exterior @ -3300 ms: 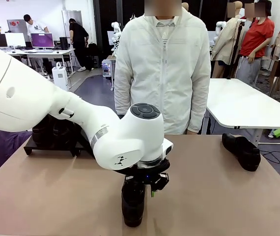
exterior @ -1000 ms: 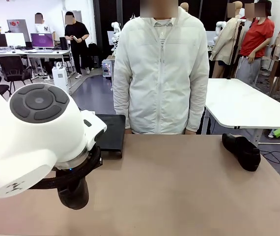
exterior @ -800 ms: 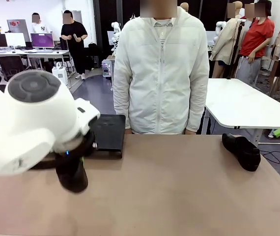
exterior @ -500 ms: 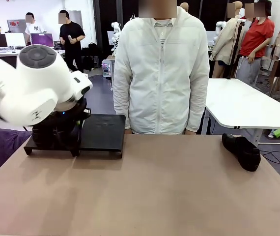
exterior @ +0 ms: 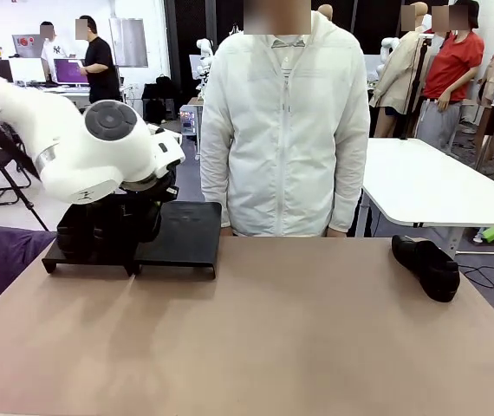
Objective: Organize the shoes by placing them on the stand.
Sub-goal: Place the Shoe from the middle of the table onto the Shoes Stand.
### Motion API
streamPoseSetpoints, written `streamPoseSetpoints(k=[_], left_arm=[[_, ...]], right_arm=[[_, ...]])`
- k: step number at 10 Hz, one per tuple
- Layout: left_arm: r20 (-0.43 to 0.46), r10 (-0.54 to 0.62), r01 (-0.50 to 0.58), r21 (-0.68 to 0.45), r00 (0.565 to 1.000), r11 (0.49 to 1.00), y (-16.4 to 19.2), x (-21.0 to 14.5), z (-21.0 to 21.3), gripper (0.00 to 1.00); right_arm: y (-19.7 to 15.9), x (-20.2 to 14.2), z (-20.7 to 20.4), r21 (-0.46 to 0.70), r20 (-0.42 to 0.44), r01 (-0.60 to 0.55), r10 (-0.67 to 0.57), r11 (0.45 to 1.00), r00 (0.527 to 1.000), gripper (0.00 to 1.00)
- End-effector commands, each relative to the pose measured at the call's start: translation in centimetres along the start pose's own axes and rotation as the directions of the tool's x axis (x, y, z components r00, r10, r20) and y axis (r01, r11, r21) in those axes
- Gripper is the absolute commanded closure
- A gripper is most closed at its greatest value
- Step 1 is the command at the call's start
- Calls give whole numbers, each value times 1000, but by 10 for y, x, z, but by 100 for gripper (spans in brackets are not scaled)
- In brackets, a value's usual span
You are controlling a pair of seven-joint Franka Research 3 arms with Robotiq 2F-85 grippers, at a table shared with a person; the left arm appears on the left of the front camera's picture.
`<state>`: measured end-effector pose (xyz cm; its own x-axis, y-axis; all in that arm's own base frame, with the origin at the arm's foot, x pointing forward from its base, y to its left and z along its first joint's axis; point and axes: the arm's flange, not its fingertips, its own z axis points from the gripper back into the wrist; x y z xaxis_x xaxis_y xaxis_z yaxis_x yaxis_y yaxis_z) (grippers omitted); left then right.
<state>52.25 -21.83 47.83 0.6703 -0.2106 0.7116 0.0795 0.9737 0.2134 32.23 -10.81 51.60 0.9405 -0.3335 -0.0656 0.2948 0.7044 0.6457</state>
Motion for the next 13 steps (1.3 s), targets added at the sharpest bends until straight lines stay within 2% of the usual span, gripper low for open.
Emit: streamPoseSetpoints(k=[1,5,8,11,12,13], left_arm=[[30,56,-59,105,998,993,-31,5,-38,100],[67,66,-75,138,996,988,-55,-2,-75,100],[5,59,-60,125,998,990,-57,-6,-106,100],[-16,69,-67,107,997,992,-49,-9,-106,100],[-16,82,-80,98,997,992,-48,-9,-104,73],[-13,75,-74,94,997,993,-47,-7,-102,13]], right_arm=[[-1,2,3,15,-4,-25,25,1000,1000,0],[-1,2,3,15,-4,-25,25,1000,1000,0],[-1,2,3,15,-4,-25,25,1000,1000,0],[-1,2,3,15,-4,-25,25,1000,1000,0],[-1,2,3,15,-4,-25,25,1000,1000,0],[-1,2,3,15,-4,-25,25,1000,1000,0]])
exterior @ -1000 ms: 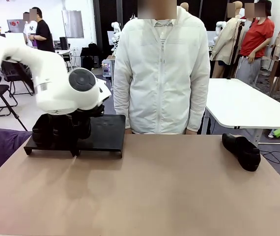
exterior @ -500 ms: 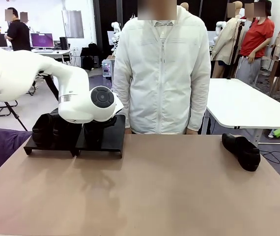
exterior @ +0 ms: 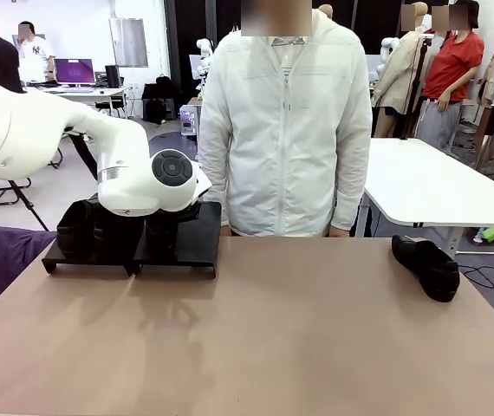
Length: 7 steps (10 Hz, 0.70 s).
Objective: Organize the shoes by placing them on the stand.
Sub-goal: Place the Shoe from the middle of the table onto the Shoes Stand.
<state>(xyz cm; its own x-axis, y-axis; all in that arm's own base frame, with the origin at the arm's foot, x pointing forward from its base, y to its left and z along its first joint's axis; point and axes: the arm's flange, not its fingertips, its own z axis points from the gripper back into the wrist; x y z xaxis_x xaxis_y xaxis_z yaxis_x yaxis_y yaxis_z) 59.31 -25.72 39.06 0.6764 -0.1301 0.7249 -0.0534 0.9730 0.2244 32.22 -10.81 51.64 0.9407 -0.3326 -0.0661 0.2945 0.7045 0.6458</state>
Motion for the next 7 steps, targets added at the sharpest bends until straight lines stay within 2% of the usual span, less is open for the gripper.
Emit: streamPoseSetpoints(k=[1,3,5,7], left_arm=[[-4,-1,1,-15,1000,1000,7,1,8,0],[19,10,-10,-9,1000,1000,15,3,19,0],[78,24,-23,-11,997,1000,35,10,50,0],[78,-31,35,-45,996,998,61,21,95,0]], right_arm=[[-1,2,3,15,-3,-24,24,1000,1000,0],[-1,2,3,15,-3,-24,24,1000,1000,0],[-1,2,3,15,-3,-24,24,1000,1000,0],[-1,2,3,15,-3,-24,24,1000,1000,0]])
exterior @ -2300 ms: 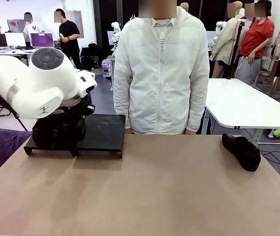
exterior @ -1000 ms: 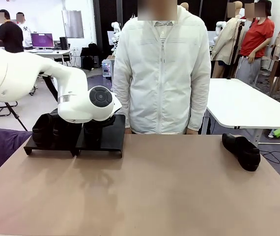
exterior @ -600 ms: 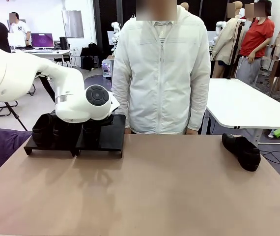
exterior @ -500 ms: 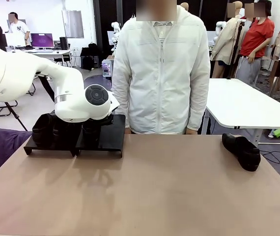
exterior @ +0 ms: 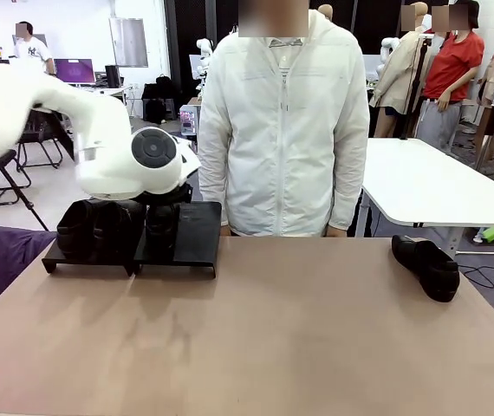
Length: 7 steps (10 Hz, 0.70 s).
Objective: Organize the shoes by placing them on the stand.
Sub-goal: Place the Shoe from the middle of the table onto the Shoes Stand.
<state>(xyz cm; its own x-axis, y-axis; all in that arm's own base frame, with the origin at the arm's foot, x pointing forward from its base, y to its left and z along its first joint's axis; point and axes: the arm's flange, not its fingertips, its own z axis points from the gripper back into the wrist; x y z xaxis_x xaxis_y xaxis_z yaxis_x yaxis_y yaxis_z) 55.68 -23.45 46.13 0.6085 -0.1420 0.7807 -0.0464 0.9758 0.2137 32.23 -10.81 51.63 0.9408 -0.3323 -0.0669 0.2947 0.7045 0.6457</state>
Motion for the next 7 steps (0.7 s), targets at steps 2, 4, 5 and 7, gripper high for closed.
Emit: streamPoseSetpoints(k=[2,4,5,7], left_arm=[[-104,-197,174,-197,975,965,49,16,66,0],[-103,-311,255,-368,945,894,80,33,74,0],[-108,-359,268,-478,927,836,90,35,73,0],[-266,-439,118,-731,858,672,105,23,75,0]], right_arm=[[-1,2,3,15,-2,-25,25,1000,1000,0],[-1,2,3,15,-2,-25,25,1000,1000,0],[-1,2,3,15,-2,-25,25,1000,1000,0],[-1,2,3,15,-2,-25,25,1000,1000,0]])
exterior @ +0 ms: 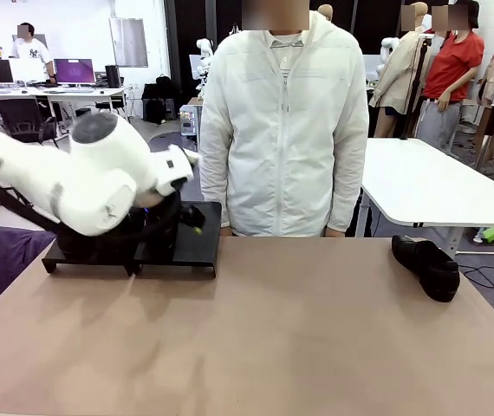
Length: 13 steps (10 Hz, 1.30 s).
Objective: Organize the shoes by placing them on the stand.
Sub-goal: Place the Shoe from the middle of the table onto the Shoes Stand.
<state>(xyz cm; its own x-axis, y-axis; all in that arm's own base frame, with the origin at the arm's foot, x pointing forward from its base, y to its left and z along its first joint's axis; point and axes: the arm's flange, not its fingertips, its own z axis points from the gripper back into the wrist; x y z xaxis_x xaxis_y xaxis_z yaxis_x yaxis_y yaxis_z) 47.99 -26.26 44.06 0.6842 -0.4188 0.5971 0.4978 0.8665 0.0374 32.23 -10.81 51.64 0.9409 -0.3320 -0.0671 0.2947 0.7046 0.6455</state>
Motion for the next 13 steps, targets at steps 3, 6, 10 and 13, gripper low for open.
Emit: streamPoseSetpoints(k=[3,6,10,13], left_arm=[[-327,16,-179,-475,945,861,124,-23,151,0],[-490,-9,-252,-463,871,850,132,-105,173,0],[-483,66,-327,-481,873,813,152,-130,177,0],[-483,66,-327,-481,873,813,152,-130,177,0]], right_arm=[[-1,2,3,15,-2,-25,25,1000,1000,0],[-1,2,3,15,-2,-25,25,1000,1000,0],[-1,2,3,15,-2,-25,25,1000,1000,0],[-1,2,3,15,-2,-25,25,1000,1000,0]])
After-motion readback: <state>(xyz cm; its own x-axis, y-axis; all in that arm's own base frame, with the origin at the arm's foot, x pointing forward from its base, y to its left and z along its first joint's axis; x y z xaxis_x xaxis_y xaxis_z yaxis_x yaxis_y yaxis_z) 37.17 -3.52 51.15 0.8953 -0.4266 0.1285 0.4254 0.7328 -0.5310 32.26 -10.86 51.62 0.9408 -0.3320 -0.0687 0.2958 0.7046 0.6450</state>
